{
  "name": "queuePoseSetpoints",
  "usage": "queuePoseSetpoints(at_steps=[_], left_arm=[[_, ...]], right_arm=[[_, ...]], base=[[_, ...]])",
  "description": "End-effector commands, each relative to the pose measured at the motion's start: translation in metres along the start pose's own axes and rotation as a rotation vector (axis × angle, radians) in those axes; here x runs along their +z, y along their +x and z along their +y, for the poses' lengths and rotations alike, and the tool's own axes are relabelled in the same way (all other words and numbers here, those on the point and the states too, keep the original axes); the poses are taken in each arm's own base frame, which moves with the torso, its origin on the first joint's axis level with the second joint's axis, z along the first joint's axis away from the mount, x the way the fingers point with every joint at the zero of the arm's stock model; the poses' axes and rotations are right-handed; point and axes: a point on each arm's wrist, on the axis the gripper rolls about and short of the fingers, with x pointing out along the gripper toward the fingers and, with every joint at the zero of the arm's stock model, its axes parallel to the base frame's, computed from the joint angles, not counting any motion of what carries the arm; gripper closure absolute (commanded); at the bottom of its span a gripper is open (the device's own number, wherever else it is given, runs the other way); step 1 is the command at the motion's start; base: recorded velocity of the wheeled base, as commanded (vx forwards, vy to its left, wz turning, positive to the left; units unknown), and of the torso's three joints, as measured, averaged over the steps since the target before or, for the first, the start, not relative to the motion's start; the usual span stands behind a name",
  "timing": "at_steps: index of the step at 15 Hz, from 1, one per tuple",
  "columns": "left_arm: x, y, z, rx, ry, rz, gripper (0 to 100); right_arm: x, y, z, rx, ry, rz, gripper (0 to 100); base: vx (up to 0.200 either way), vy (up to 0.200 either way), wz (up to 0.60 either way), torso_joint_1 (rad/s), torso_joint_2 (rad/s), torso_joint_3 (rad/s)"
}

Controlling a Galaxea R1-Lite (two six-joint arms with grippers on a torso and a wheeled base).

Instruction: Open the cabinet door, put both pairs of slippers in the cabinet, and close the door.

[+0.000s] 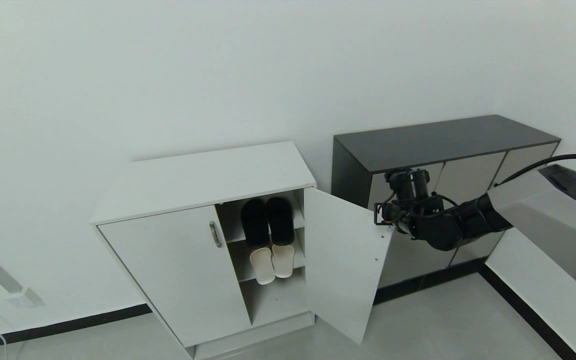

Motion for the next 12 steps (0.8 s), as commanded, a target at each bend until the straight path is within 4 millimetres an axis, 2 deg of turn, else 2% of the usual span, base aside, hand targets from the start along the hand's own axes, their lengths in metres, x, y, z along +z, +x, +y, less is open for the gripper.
queuePoseSetpoints(at_steps=[1, 7, 12], left_arm=[[0.0, 0.0, 0.0, 0.0, 0.0, 0.0, 100], [0.0, 0.0, 0.0, 0.0, 0.0, 0.0, 100], [0.0, 0.0, 0.0, 0.0, 0.0, 0.0, 100]], right_arm=[[-0.002, 0.0, 0.0, 0.001, -0.003, 0.006, 100], [-0.01, -0.005, 0.008, 0.012, -0.015, 0.023, 100], [-0.025, -0.054, 0.054, 0.13, -0.054, 0.033, 100]], base=[[0.0, 0.0, 0.0, 0.0, 0.0, 0.0], [0.0, 0.0, 0.0, 0.0, 0.0, 0.0], [0.0, 0.0, 0.0, 0.0, 0.0, 0.0]])
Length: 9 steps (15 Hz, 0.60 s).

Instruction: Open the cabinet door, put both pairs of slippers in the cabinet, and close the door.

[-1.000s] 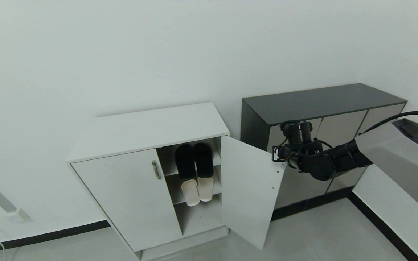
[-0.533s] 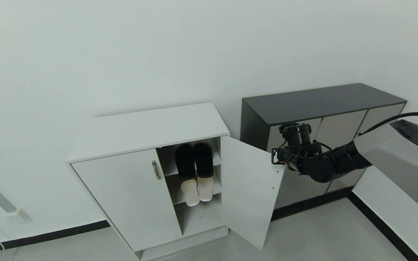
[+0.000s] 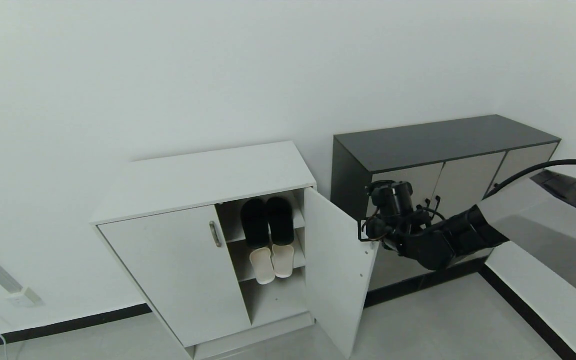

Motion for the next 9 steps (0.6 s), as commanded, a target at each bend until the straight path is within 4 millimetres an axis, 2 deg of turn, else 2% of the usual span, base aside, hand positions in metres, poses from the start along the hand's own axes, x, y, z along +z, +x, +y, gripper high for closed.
queuePoseSetpoints(at_steps=[1, 5, 9], left_arm=[[0.0, 0.0, 0.0, 0.0, 0.0, 0.0, 100], [0.0, 0.0, 0.0, 0.0, 0.0, 0.0, 100], [0.0, 0.0, 0.0, -0.001, 0.0, 0.0, 100]], right_arm=[[-0.001, -0.028, 0.022, 0.068, -0.02, -0.019, 100], [-0.003, -0.06, 0.046, 0.154, -0.049, -0.045, 100], [-0.008, -0.064, 0.05, 0.165, -0.087, -0.037, 100]], base=[[0.0, 0.0, 0.0, 0.0, 0.0, 0.0], [0.0, 0.0, 0.0, 0.0, 0.0, 0.0], [0.0, 0.0, 0.0, 0.0, 0.0, 0.0]])
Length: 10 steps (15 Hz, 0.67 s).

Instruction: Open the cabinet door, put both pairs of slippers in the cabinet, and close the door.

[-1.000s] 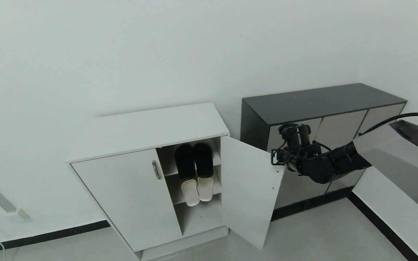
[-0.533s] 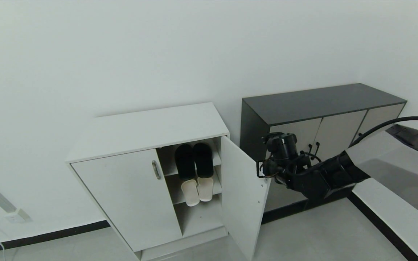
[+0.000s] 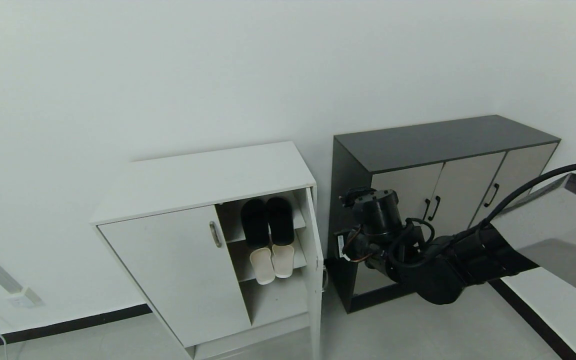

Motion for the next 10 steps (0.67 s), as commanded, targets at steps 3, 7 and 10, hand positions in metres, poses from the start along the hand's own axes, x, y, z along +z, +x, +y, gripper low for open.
queuePoseSetpoints(at_steps=[3, 7, 10], left_arm=[[-0.0001, 0.0, 0.0, 0.001, 0.0, 0.0, 100], [-0.0001, 0.0, 0.0, 0.001, 0.0, 0.0, 100], [-0.0001, 0.0, 0.0, 0.001, 0.0, 0.0, 100]], right_arm=[[-0.0012, -0.0044, 0.0004, 0.003, -0.005, 0.002, 100], [-0.0011, -0.0042, 0.0012, 0.006, -0.005, -0.004, 100], [-0.002, -0.0051, 0.0034, 0.011, -0.008, -0.002, 100]], base=[[0.0, 0.0, 0.0, 0.0, 0.0, 0.0], [0.0, 0.0, 0.0, 0.0, 0.0, 0.0], [0.0, 0.0, 0.4, 0.002, 0.0, 0.003]])
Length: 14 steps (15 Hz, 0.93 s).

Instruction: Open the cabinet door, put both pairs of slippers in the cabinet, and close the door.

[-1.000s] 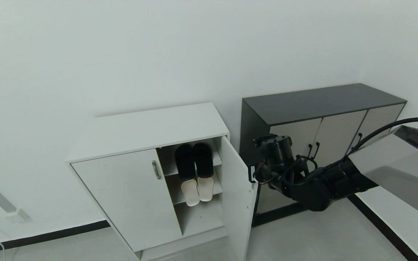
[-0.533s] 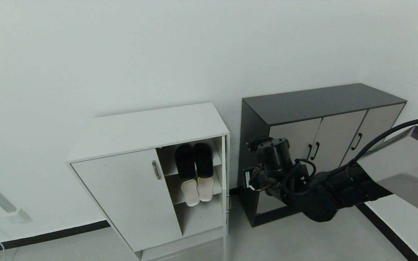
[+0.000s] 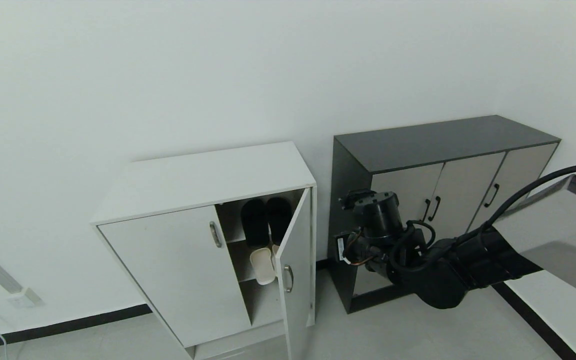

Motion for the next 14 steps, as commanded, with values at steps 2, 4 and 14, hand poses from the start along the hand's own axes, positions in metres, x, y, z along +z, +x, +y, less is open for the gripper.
queuePoseSetpoints(at_steps=[2, 4, 14], left_arm=[[0.0, 0.0, 0.0, 0.001, 0.0, 0.0, 100], [0.0, 0.0, 0.0, 0.001, 0.0, 0.0, 100], [0.0, 0.0, 0.0, 0.001, 0.0, 0.0, 100]], right_arm=[[0.001, -0.001, 0.001, 0.003, 0.0, -0.003, 100], [0.001, -0.001, 0.001, 0.003, 0.0, -0.003, 100], [-0.021, -0.003, -0.019, -0.008, -0.04, -0.033, 100]], base=[[0.0, 0.0, 0.6, 0.0, 0.0, 0.005], [0.0, 0.0, 0.6, 0.01, 0.01, 0.002], [0.0, 0.0, 0.06, 0.0, 0.0, 0.0]])
